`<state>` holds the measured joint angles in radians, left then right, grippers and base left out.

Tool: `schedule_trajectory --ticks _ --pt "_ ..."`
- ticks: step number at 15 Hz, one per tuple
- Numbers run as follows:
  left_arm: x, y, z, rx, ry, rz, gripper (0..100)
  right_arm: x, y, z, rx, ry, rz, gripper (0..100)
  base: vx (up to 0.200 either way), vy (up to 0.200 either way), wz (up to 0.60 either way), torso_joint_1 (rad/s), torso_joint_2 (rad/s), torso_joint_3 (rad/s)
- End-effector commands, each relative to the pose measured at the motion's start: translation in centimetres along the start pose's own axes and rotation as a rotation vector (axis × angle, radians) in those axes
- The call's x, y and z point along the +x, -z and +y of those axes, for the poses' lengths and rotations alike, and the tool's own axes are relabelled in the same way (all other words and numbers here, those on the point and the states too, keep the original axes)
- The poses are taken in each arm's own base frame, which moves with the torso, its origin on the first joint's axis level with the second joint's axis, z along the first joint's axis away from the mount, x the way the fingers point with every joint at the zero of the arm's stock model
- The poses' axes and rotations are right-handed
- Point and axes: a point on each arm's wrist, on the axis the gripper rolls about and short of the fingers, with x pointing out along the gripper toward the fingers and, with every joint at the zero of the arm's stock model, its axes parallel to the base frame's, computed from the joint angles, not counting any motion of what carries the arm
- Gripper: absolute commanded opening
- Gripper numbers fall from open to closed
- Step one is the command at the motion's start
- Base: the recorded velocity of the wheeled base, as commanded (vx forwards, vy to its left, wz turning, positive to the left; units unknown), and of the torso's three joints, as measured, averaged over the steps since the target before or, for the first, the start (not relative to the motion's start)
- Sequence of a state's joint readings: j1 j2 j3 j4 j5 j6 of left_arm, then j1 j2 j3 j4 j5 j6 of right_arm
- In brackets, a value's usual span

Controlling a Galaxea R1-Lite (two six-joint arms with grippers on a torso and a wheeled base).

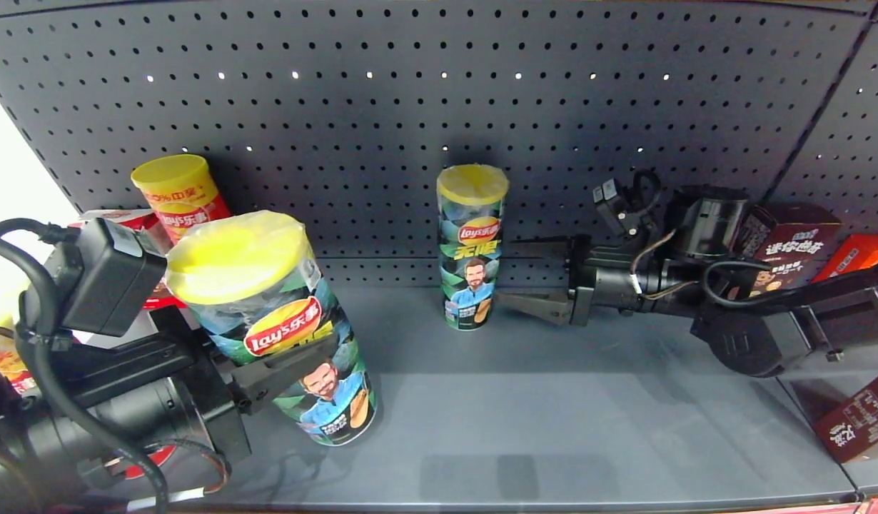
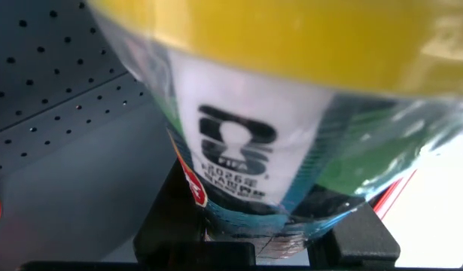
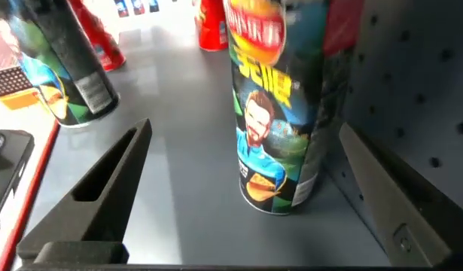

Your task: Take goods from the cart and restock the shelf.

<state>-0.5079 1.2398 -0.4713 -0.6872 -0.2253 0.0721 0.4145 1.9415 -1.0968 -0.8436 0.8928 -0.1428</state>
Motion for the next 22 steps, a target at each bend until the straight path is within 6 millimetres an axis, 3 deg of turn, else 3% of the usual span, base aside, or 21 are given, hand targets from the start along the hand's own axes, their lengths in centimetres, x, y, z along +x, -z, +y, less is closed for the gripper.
schedule_trajectory --ticks 1,5,9,10,13,15,17,22 --pt "0.0 0.1 0.0 -0.001 0.000 0.004 0 0.7 0.8 -0.4 0.006 -0.010 0.004 100 0.000 0.000 0.00 0.000 0.00 0.000" --pt "0.0 0.2 0.3 -0.003 -0.015 0.007 0 2.6 1.5 -0.5 0.007 -0.044 -0.002 100 0.000 0.000 0.00 0.000 0.00 0.000" --pt "0.0 0.0 0.3 -0.002 -0.015 0.002 0 3.5 1.5 0.8 0.006 -0.081 -0.006 100 0.000 0.000 0.00 0.000 0.00 0.000" --pt "0.0 0.0 0.3 -0.003 -0.015 0.002 0 3.5 1.6 0.8 0.007 -0.081 -0.005 100 0.000 0.000 0.00 0.000 0.00 0.000" --pt "0.0 0.1 0.3 -0.004 -0.017 0.004 0 2.2 1.4 3.6 0.032 -0.112 0.014 100 0.000 0.000 0.00 0.000 0.00 0.000" --pt "-0.1 0.1 0.3 -0.003 -0.017 0.002 0 1.7 1.5 4.1 0.034 -0.110 0.014 100 0.000 0.000 0.00 0.000 0.00 0.000" --pt "0.0 0.1 0.3 -0.004 -0.017 0.004 0 1.2 1.7 2.6 0.020 -0.069 0.008 100 0.000 0.000 0.00 0.000 0.00 0.000" --pt "0.1 0.3 0.3 -0.006 -0.016 0.014 0 4.2 3.5 0.2 0.010 -0.078 -0.003 100 0.000 0.000 0.00 0.000 0.00 0.000"
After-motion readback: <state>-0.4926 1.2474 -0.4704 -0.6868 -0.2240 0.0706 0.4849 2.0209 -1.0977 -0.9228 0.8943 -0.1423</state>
